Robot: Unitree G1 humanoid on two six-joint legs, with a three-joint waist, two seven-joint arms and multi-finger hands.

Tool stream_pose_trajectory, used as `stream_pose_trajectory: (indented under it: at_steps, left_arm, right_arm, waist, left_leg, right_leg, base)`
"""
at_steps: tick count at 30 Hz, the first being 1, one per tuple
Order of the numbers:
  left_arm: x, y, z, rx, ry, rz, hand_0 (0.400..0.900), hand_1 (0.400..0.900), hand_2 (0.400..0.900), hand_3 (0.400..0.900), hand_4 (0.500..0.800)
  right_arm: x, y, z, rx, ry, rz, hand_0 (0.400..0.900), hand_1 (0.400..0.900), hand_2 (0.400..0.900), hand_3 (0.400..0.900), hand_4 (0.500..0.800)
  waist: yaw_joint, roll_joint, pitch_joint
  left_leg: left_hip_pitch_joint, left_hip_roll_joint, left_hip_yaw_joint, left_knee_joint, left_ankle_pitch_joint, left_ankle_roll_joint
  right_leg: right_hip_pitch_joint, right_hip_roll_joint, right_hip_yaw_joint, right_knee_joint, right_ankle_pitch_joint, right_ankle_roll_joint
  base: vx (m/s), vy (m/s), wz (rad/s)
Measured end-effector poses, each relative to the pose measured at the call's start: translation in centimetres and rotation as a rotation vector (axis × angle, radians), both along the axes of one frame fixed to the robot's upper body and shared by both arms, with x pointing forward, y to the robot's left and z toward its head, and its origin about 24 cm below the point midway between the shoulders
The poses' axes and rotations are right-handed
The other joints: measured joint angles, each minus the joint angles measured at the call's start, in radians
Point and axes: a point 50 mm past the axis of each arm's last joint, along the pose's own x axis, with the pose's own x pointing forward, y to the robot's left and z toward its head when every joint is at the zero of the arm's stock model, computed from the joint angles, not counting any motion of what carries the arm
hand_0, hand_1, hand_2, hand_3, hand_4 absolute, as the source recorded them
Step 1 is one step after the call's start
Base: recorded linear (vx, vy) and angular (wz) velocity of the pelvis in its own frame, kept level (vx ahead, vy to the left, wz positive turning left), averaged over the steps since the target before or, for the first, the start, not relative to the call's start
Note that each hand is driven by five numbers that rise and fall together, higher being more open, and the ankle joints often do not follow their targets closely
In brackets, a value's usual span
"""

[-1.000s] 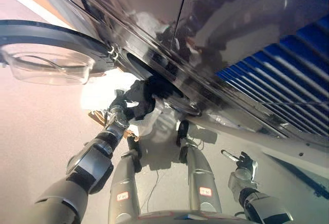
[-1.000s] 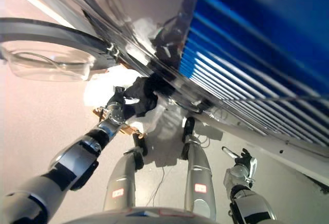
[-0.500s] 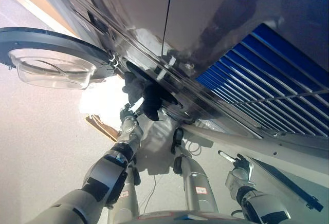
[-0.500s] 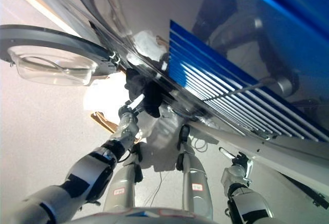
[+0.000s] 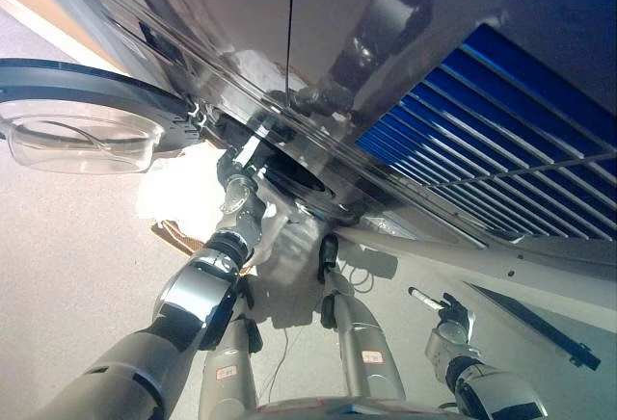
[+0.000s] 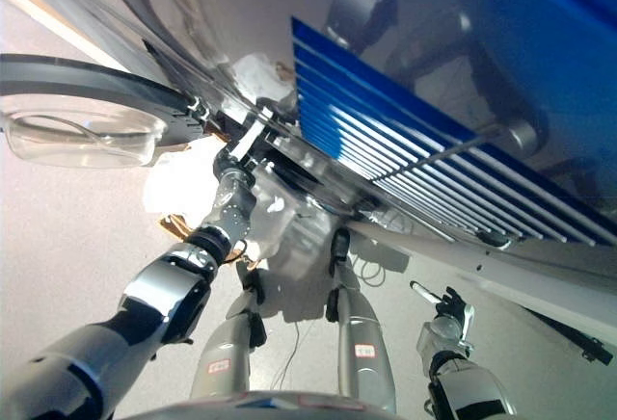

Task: Put the clothes in the basket into the washing machine.

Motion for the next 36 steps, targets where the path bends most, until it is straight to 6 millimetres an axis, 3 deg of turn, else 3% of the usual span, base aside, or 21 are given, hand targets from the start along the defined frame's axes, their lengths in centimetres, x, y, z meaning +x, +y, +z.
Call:
stream_pose_trajectory:
  at_steps: [6, 13, 22, 28, 36]
  left_arm:
    - [0.4, 0.4, 0.6, -0.042, -0.052, -0.035, 0.9, 0.9, 0.9, 0.9, 0.8]
    - [0.4, -0.3, 0.5, -0.11, -0.098, -0.096, 0.9, 0.9, 0.9, 0.9, 0.8]
    - [0.1, 0.1, -0.2, -0.157, -0.089, -0.081, 0.9, 0.9, 0.9, 0.9, 0.8]
    - [-1.5, 1.6, -3.4, 0.013, 0.054, -0.087, 0.9, 0.9, 0.9, 0.9, 0.8]
    - [-8.0, 3.3, -11.7, 0.367, 0.426, -0.193, 0.9, 0.9, 0.9, 0.9, 0.8]
  right_arm:
    - [-0.3, -0.1, -0.2, 0.01, 0.006, 0.003, 0.9, 0.9, 0.9, 0.9, 0.8]
    - [-1.4, -0.1, -0.7, 0.041, 0.027, 0.022, 0.9, 0.9, 0.9, 0.9, 0.8]
    - [-2.0, -0.4, -0.9, 0.056, 0.044, 0.001, 0.9, 0.9, 0.9, 0.9, 0.8]
    - [-2.1, -1.1, -0.8, 0.027, 0.054, 0.01, 0.9, 0.9, 0.9, 0.9, 0.8]
    - [-0.9, -1.4, -0.2, 0.003, 0.056, -0.003, 0.9, 0.9, 0.9, 0.9, 0.8]
  waist:
    - [-0.013, -0.03, -0.033]
    - [-0.01, -0.009, -0.092]
    - [-0.003, 0.008, -0.106]
    - [0.026, 0.045, -0.123]
    - [0.063, 0.093, -0.079]
  left_leg:
    - [-0.001, -0.012, 0.024, -0.018, 0.011, -0.004]
    - [-0.011, -0.01, 0.026, -0.018, 0.013, -0.001]
    - [-0.008, 0.001, 0.024, -0.016, 0.011, -0.004]
    - [-0.002, 0.005, 0.011, -0.014, 0.011, -0.007]
    - [0.117, 0.008, -0.057, -0.039, 0.016, -0.015]
  right_leg:
    - [-0.021, -0.001, 0.019, -0.006, 0.047, -0.003]
    - [-0.026, 0.004, 0.024, -0.016, 0.052, -0.006]
    - [-0.021, 0.012, 0.023, -0.018, 0.052, -0.007]
    - [-0.009, 0.017, 0.014, -0.019, 0.058, -0.015]
    - [0.129, 0.012, -0.042, -0.019, 0.03, -0.009]
  base:
    - [0.03, -0.009, -0.04]
    - [0.02, -0.005, 0.0]
    - [0.0, 0.002, 0.09]
    - [-0.01, 0.016, 0.14]
    - [-0.01, 0.027, 0.22]
